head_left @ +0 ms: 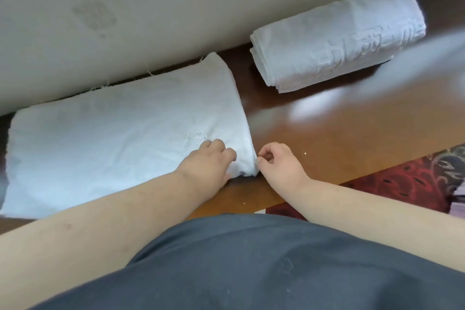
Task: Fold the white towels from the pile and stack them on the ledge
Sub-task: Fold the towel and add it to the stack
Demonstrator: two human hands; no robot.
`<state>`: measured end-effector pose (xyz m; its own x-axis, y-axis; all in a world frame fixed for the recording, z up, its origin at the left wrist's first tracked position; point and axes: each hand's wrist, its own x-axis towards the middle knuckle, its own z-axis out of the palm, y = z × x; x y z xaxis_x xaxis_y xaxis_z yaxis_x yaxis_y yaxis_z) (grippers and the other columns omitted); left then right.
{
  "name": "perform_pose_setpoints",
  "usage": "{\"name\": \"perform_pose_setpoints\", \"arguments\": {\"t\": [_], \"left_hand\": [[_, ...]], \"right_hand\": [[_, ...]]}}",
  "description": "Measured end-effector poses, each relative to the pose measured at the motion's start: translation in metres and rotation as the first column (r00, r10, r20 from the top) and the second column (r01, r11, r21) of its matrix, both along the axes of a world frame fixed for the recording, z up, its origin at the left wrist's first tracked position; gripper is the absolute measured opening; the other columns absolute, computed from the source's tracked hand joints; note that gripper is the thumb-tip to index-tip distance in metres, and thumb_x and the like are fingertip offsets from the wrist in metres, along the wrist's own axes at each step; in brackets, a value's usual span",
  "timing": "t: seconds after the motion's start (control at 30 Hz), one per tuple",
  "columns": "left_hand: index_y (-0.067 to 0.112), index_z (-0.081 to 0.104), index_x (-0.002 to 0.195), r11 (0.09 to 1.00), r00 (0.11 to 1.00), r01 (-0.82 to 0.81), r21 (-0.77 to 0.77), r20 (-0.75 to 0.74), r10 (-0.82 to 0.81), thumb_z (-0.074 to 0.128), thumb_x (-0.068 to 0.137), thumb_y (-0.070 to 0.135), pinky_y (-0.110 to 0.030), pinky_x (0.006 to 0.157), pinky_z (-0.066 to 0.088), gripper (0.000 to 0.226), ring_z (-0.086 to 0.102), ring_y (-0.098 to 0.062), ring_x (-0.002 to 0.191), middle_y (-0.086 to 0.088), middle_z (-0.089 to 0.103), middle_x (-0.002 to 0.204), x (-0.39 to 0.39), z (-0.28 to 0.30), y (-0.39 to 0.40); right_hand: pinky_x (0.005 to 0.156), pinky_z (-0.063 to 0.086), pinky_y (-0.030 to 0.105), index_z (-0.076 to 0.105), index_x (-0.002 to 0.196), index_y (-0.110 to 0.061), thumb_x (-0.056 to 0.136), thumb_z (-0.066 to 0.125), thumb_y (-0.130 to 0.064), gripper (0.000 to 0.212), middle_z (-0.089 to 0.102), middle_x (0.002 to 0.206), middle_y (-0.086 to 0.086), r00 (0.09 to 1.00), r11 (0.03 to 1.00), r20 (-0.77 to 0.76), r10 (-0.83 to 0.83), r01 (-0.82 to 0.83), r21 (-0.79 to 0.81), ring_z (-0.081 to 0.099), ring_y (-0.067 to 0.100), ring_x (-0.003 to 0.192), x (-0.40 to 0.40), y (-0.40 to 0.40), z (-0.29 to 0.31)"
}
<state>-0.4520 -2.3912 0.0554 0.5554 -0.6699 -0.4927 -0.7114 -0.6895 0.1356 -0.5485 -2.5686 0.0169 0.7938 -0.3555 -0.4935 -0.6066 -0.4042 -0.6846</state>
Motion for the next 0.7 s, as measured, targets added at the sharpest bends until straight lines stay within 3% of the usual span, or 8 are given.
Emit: {"name": "perform_pose_setpoints", "arguments": {"t": [0.07, 0.13, 0.2, 0.27, 0.4, 0.47, 0.57, 0.7], "left_hand": [[0.026, 0.040, 0.137, 0.998, 0.996, -0.062, 0.002, -0.057, 0.062, 0.054, 0.097, 0.039, -0.035, 0.092, 0.046, 0.045, 0.042, -0.022, 0.122, -0.001, 0.046, 0.131, -0.009, -0.004, 0.004], [0.028, 0.035, 0.143, 0.997, 0.983, -0.080, 0.010, -0.162, 0.081, 0.056, 0.096, 0.037, -0.034, 0.098, 0.043, 0.052, 0.039, -0.020, 0.129, 0.002, 0.043, 0.138, -0.020, -0.008, 0.018], [0.034, 0.026, 0.149, 0.997, 0.971, -0.067, -0.034, -0.231, 0.057, 0.057, 0.096, 0.033, -0.032, 0.109, 0.035, 0.062, 0.029, -0.017, 0.139, 0.006, 0.031, 0.150, -0.030, -0.010, 0.039], [0.036, 0.017, 0.152, 0.992, 0.970, -0.121, -0.033, -0.216, 0.111, 0.057, 0.095, 0.031, -0.033, 0.116, 0.026, 0.070, 0.018, -0.019, 0.146, 0.002, 0.016, 0.159, -0.038, -0.008, 0.061], [0.039, -0.005, 0.153, 0.899, 0.911, -0.360, 0.248, -0.113, 0.396, 0.059, 0.094, 0.036, -0.052, 0.115, 0.028, 0.087, -0.003, -0.028, 0.151, -0.004, -0.009, 0.163, -0.041, -0.003, 0.108], [0.040, -0.012, 0.153, 0.864, 0.886, -0.379, 0.331, -0.140, 0.442, 0.060, 0.093, 0.037, -0.051, 0.117, 0.025, 0.094, -0.011, -0.027, 0.151, -0.002, -0.020, 0.163, -0.041, -0.002, 0.133], [0.038, -0.013, 0.154, 0.888, 0.885, -0.350, 0.299, -0.205, 0.418, 0.059, 0.095, 0.034, -0.041, 0.121, 0.012, 0.093, -0.014, -0.024, 0.151, -0.001, -0.023, 0.162, -0.042, -0.003, 0.158], [0.041, -0.003, 0.154, 0.887, 0.871, -0.415, 0.201, -0.195, 0.452, 0.054, 0.096, 0.034, -0.041, 0.121, 0.014, 0.082, -0.011, -0.021, 0.151, 0.003, -0.016, 0.164, -0.043, -0.011, 0.174]], "right_hand": [[0.063, 0.035, 0.016, 0.060, 0.082, -0.031, 0.082, 0.071, -0.045, 0.018, 0.055, 0.089, -0.014, 0.997, 0.997, -0.023, 0.075, -0.075, -0.015, 0.054, -0.001, 0.071, -0.008, 0.004, -0.004], [0.060, 0.032, 0.012, 0.058, 0.090, -0.031, 0.079, 0.077, -0.044, 0.026, 0.055, 0.088, -0.015, 0.962, 0.970, -0.125, 0.243, -0.241, 0.033, 0.052, -0.004, 0.071, -0.010, 0.012, -0.007], [0.058, 0.030, 0.010, 0.058, 0.090, -0.030, 0.086, 0.072, -0.033, 0.014, 0.058, 0.091, -0.010, 0.941, 0.948, -0.132, 0.311, -0.317, -0.027, 0.050, -0.002, 0.069, -0.004, 0.013, -0.010], [0.057, 0.031, 0.014, 0.057, 0.086, -0.027, 0.092, 0.061, -0.025, 0.008, 0.059, 0.089, -0.005, 0.952, 0.949, -0.083, 0.296, -0.303, -0.086, 0.049, 0.002, 0.066, 0.003, 0.010, -0.006], [0.054, 0.035, 0.030, 0.046, 0.082, -0.022, 0.091, 0.055, -0.020, 0.013, 0.058, 0.074, 0.001, 0.975, 0.971, -0.054, 0.213, -0.218, -0.094, 0.049, 0.015, 0.063, 0.002, 0.009, -0.001], [0.056, 0.038, 0.033, 0.048, 0.085, -0.021, 0.093, 0.050, -0.016, 0.010, 0.059, 0.073, 0.004, 0.979, 0.979, -0.095, 0.180, -0.188, -0.083, 0.051, 0.020, 0.066, -0.002, 0.010, -0.003], [0.059, 0.041, 0.029, 0.052, 0.109, -0.026, 0.096, 0.048, -0.023, 0.015, 0.065, 0.082, -0.002, 0.982, 0.985, -0.099, 0.163, -0.168, -0.041, 0.061, 0.014, 0.074, -0.002, 0.016, -0.003], [0.064, 0.041, 0.027, 0.049, 0.116, -0.027, 0.091, 0.063, -0.045, 0.034, 0.062, 0.097, -0.007, 0.991, 0.991, -0.072, 0.109, -0.113, -0.065, 0.060, 0.012, 0.083, 0.008, 0.039, 0.001]]}}
